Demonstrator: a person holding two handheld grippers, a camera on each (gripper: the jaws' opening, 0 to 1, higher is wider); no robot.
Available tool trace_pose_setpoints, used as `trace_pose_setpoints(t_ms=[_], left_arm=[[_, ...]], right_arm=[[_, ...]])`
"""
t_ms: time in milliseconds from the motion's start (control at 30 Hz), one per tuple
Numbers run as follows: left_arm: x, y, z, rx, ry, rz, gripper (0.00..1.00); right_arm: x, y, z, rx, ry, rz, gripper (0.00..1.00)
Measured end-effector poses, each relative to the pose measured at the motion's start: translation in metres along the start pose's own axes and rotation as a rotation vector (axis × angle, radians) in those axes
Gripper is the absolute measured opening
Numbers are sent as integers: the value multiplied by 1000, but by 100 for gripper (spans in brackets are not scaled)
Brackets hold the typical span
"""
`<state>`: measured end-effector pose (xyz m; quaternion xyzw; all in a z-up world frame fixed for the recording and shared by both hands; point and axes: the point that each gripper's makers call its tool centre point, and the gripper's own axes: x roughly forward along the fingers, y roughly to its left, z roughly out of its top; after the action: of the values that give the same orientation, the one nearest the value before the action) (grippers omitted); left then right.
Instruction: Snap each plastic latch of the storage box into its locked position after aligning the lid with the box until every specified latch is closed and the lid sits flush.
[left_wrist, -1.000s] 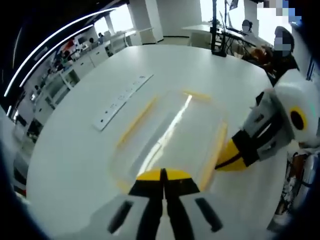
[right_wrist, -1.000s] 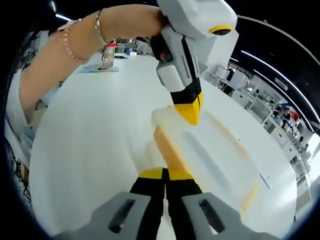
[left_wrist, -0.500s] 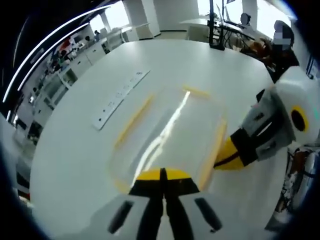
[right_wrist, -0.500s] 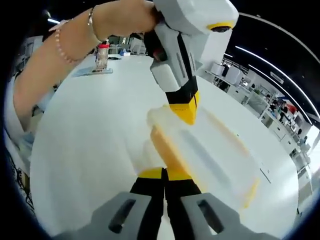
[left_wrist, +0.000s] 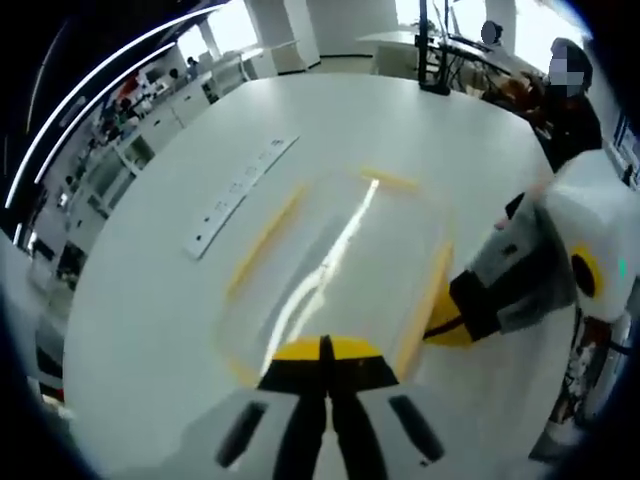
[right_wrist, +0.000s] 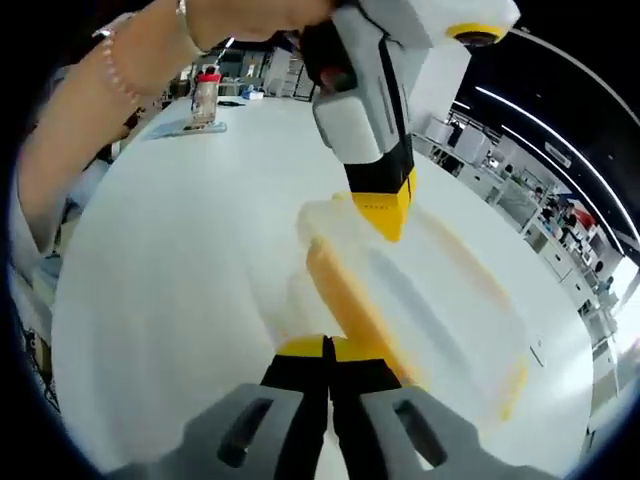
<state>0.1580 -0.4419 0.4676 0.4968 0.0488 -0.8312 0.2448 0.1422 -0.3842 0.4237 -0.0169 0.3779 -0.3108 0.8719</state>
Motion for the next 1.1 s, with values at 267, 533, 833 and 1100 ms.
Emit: trace_pose_setpoints(t_ms=[267,533,833,1100], left_arm=[[-2,1,-1,-10,-23,-19,0],[-1,1,2,-11,-34,-33,0],[0,5,4,-38,-18,-69,0],[-1,4,4,-7,5,-87,1]], right_arm=[[0,0,0,12,-4,-2,0],[24,6,-8,-17,50,-37,0],[22,6,-2,61,28,49,0],[-22,0,32,186,-149,198,0]])
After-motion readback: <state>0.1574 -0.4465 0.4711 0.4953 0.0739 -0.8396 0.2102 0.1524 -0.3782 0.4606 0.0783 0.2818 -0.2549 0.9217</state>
